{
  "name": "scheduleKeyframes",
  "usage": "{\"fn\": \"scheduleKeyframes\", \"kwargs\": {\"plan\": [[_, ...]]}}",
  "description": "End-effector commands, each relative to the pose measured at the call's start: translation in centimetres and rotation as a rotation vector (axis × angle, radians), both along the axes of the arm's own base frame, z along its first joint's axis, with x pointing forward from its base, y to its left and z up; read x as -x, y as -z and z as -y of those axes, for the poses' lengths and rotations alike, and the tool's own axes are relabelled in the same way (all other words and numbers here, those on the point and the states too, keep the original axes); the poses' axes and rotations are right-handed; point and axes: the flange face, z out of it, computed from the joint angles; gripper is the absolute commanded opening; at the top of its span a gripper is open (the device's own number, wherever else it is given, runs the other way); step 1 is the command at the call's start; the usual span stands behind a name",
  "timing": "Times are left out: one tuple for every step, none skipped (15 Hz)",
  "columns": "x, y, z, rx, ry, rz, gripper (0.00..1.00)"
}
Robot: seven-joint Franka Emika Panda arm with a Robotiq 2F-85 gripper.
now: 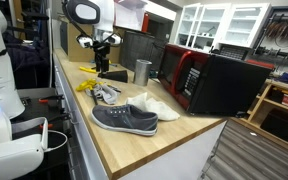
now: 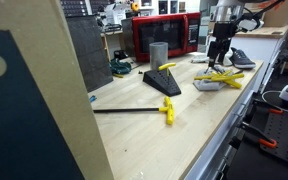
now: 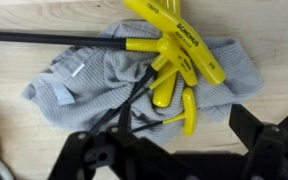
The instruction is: Pick up one yellow and black object and put it in the silver cylindrical container
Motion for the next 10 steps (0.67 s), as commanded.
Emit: {"fn": "scheduleKeyframes", "kwargs": {"plan": [[-0.3,0.3,1.8,-0.029,0.191,0.039,1.0],[-0.4,0.3,2.1,-0.036,0.241,0.048,1.0],[-0.6,0.5,2.3,-0.043,0.294,0.056,1.0],[-0.7,0.7,2.5,-0.053,0.345,0.062,1.0],[-0.9,0.7,2.4,-0.062,0.396,0.073,1.0],[-1.1,1.0,2.3,-0.073,0.447,0.076,1.0],[-1.2,1.4,2.3,-0.084,0.501,0.077,1.0],[-1.3,1.7,2.2,-0.095,0.555,0.07,1.0],[-1.3,2.0,2.1,-0.1,0.594,0.06,1.0],[-1.2,2.4,1.9,-0.108,0.626,0.044,1.0]]}}
